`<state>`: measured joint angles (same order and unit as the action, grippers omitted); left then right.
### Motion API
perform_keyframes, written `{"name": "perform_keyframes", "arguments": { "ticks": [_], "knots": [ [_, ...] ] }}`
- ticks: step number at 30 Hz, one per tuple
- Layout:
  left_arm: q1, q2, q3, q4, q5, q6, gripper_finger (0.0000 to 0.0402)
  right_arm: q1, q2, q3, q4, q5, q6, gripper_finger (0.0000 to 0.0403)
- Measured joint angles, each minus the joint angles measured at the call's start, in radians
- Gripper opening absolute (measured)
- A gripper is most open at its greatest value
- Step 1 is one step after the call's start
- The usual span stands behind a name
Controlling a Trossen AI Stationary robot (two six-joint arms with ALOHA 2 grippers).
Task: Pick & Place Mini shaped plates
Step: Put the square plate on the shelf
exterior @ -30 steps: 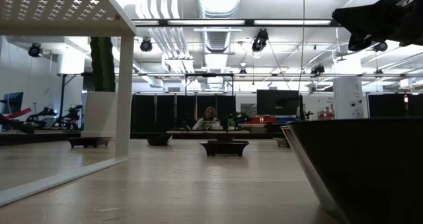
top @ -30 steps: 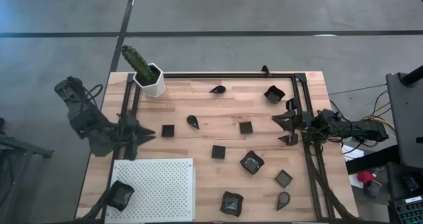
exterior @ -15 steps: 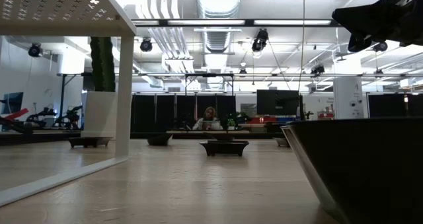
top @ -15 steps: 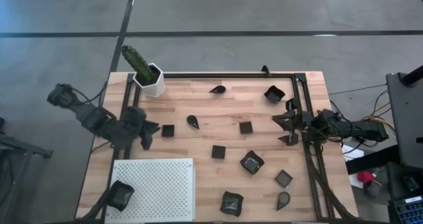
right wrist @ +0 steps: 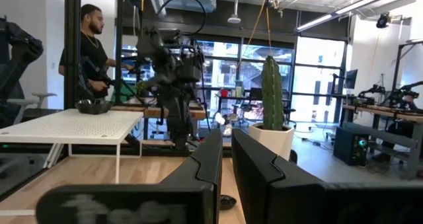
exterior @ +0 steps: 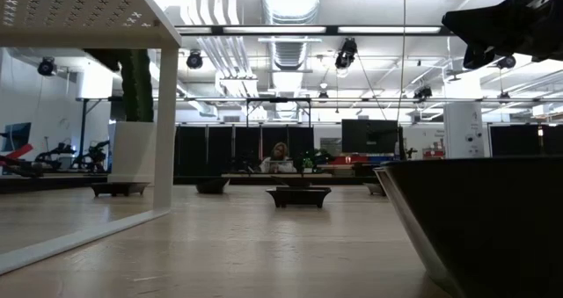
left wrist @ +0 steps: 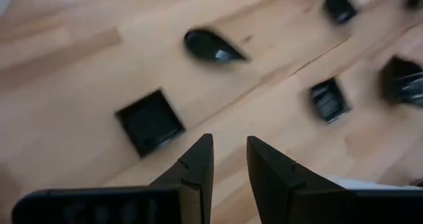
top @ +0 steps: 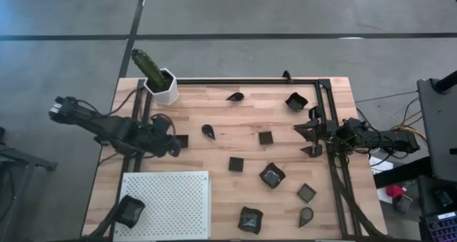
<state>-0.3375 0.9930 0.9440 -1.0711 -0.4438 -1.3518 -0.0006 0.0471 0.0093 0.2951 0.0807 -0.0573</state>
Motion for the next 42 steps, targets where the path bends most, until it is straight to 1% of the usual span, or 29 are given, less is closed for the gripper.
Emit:
{"name": "perform_keyframes", "arguments": {
  "ticks": [4,9,12,17,23,31,38,42],
  "knots": [
    [0.040,0.070,0.000,-0.021,0.024,-0.041,0.0084,0.000,0.000,0.000,0.000,0.000,0.002,0.0034],
    [0.083,0.148,-0.001,-0.062,0.094,-0.063,0.0084,0.000,0.000,0.000,0.000,0.000,0.005,0.0034],
    [0.102,0.181,-0.008,-0.074,0.107,-0.072,0.0084,0.000,0.000,0.000,0.000,0.000,0.005,0.0034],
    [0.145,0.203,-0.045,-0.073,0.112,-0.073,0.0082,0.000,0.000,0.000,0.000,0.000,0.005,0.0034],
    [0.199,0.188,-0.128,-0.057,0.133,-0.094,0.0081,0.000,0.000,0.000,-0.002,-0.001,0.005,0.0034],
    [0.217,0.154,-0.235,0.102,0.177,-0.089,0.0081,0.000,0.000,0.000,-0.002,-0.001,0.005,0.0034],
    [0.218,0.152,-0.330,0.256,0.183,-0.088,0.0081,0.000,0.000,0.000,-0.003,-0.001,0.005,0.0034],
    [0.219,0.152,-0.368,0.292,0.185,-0.091,0.0081,0.000,0.000,0.000,-0.003,-0.001,0.005,0.0034]
  ]
}}
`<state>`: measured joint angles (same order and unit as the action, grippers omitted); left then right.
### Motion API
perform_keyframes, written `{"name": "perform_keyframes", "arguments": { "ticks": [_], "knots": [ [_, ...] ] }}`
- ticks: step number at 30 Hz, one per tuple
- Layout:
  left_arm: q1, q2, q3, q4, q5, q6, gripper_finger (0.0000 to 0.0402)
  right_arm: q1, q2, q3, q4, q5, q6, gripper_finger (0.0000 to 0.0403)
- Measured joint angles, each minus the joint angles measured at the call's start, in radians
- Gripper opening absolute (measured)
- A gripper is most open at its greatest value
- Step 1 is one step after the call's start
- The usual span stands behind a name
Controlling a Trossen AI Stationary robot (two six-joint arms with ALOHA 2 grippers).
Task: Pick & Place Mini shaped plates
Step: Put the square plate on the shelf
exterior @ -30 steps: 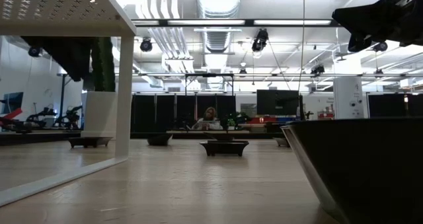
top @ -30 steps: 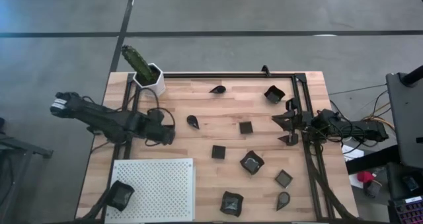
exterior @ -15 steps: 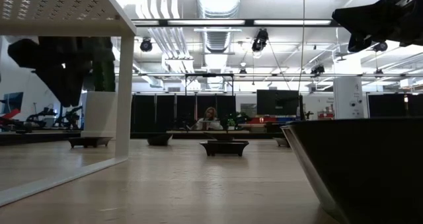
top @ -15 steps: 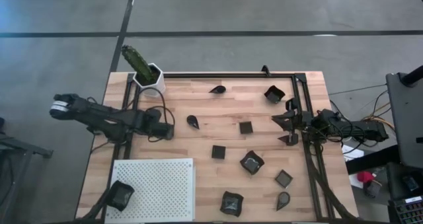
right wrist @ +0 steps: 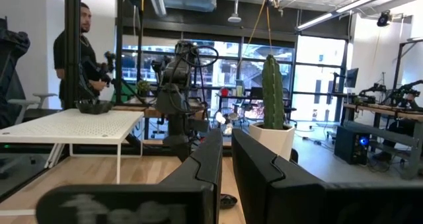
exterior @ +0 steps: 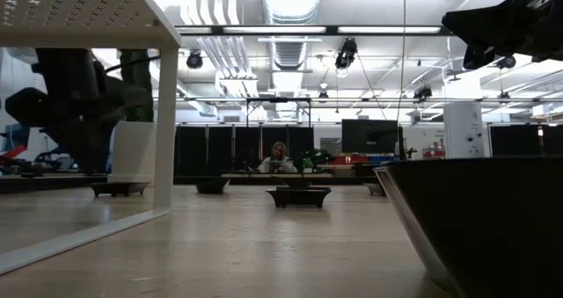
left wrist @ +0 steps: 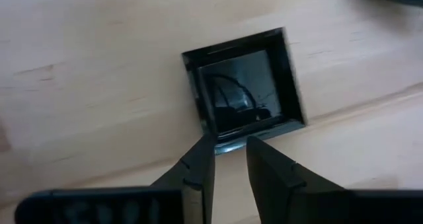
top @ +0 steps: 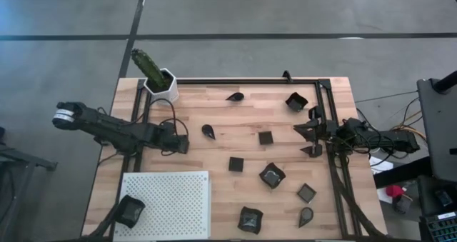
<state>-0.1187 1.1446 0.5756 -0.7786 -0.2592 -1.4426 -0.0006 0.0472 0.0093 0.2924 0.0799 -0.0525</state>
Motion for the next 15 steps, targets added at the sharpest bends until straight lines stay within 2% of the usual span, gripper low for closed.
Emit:
{"name": "perform_keyframes", "arguments": {
  "ticks": [15],
  "knots": [
    [0.001,0.000,-0.026,0.011,-0.015,-0.020,0.0081,0.000,0.000,0.000,0.000,0.000,0.000,0.0034]
  ]
}}
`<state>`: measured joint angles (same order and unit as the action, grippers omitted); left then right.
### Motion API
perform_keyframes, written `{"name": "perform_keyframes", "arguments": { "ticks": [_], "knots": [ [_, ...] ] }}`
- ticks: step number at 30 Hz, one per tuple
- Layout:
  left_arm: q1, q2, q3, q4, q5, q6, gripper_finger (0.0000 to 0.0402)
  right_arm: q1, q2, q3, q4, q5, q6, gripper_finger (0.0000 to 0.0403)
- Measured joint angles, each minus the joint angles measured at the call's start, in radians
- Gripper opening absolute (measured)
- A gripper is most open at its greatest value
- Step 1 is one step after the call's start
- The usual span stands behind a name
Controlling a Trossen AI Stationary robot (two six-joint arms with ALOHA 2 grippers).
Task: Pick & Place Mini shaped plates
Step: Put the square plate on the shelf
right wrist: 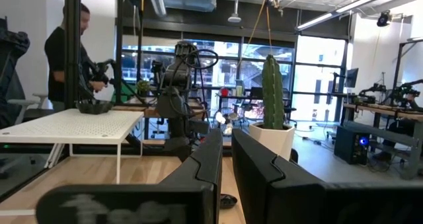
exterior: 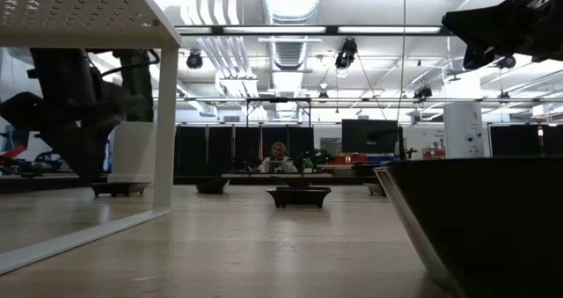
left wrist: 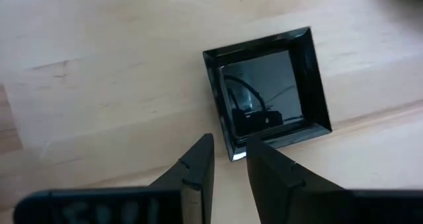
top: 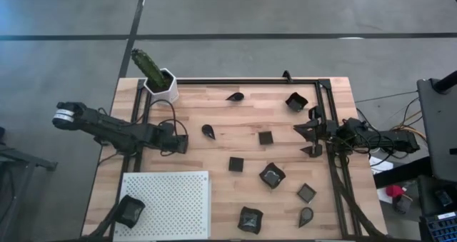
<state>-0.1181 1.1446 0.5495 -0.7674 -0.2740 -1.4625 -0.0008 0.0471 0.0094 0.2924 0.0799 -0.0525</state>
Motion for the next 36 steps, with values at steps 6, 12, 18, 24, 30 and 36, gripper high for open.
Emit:
{"name": "perform_keyframes", "arguments": {
  "ticks": [6,12,18,24,30,36],
  "knots": [
    [0.000,0.000,0.000,0.009,-0.016,-0.004,0.0081,0.000,0.000,0.000,-0.001,0.000,0.000,0.0034],
    [0.000,0.000,-0.027,0.048,-0.031,-0.012,0.0081,0.000,0.000,0.000,-0.005,0.000,0.000,0.0034],
    [0.000,0.000,-0.063,0.128,-0.031,-0.013,0.0081,0.000,0.000,0.000,-0.005,0.000,0.000,0.0034],
    [0.000,0.000,-0.069,0.129,-0.031,-0.012,0.0081,0.000,0.000,0.000,-0.005,0.000,0.000,0.0034],
    [0.000,0.000,-0.087,0.154,-0.049,-0.022,0.0081,0.000,0.000,0.000,-0.005,0.000,0.000,0.0034],
    [0.001,0.000,-0.098,0.175,-0.042,-0.025,0.0073,0.000,0.000,0.000,-0.005,0.000,0.000,0.0034]
  ]
}}
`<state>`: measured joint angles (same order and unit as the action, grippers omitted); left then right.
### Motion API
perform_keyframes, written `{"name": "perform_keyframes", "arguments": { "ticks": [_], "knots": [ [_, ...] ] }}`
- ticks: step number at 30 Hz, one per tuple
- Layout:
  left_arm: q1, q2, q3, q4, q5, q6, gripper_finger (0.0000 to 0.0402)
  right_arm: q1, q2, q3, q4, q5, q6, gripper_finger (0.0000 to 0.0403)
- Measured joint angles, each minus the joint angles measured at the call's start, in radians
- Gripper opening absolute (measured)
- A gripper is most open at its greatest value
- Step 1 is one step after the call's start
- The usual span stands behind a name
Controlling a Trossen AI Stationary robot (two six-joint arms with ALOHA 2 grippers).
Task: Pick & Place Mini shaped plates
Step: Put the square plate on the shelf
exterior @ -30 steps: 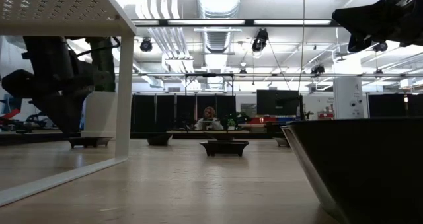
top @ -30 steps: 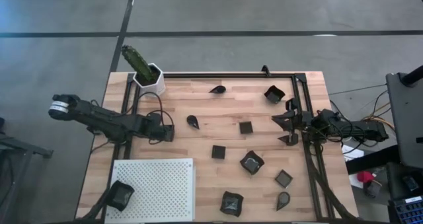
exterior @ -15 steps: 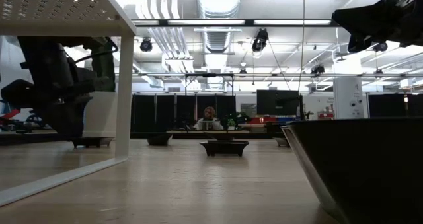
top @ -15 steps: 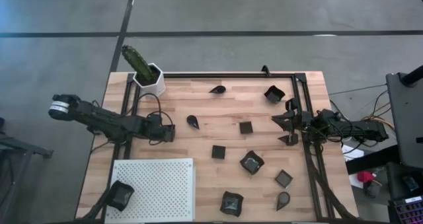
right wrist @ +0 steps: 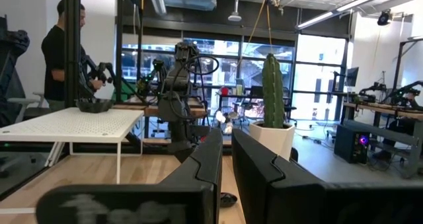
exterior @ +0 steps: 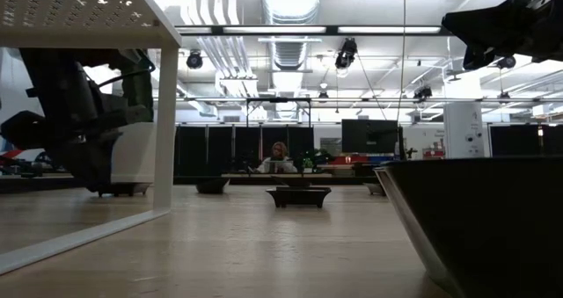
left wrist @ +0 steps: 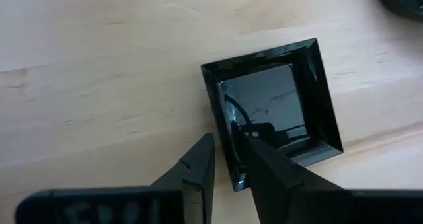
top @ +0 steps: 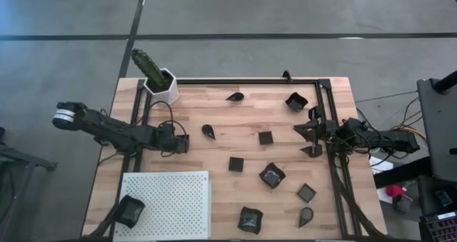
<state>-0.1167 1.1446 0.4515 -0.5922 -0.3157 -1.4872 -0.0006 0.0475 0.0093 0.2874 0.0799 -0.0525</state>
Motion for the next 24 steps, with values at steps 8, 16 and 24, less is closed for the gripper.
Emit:
{"name": "perform_keyframes", "arguments": {
  "ticks": [8,16,24],
  "knots": [
    [0.000,0.000,0.001,0.000,0.011,0.013,0.0007,0.000,0.000,0.000,0.000,0.000,0.000,0.0034],
    [0.000,-0.019,0.054,-0.032,-0.001,0.085,0.0000,0.000,0.000,0.000,0.000,0.000,0.000,0.0034],
    [0.000,-0.079,0.206,-0.175,-0.070,0.160,0.0000,0.000,0.000,0.000,0.000,0.000,0.000,0.0034]
  ]
}}
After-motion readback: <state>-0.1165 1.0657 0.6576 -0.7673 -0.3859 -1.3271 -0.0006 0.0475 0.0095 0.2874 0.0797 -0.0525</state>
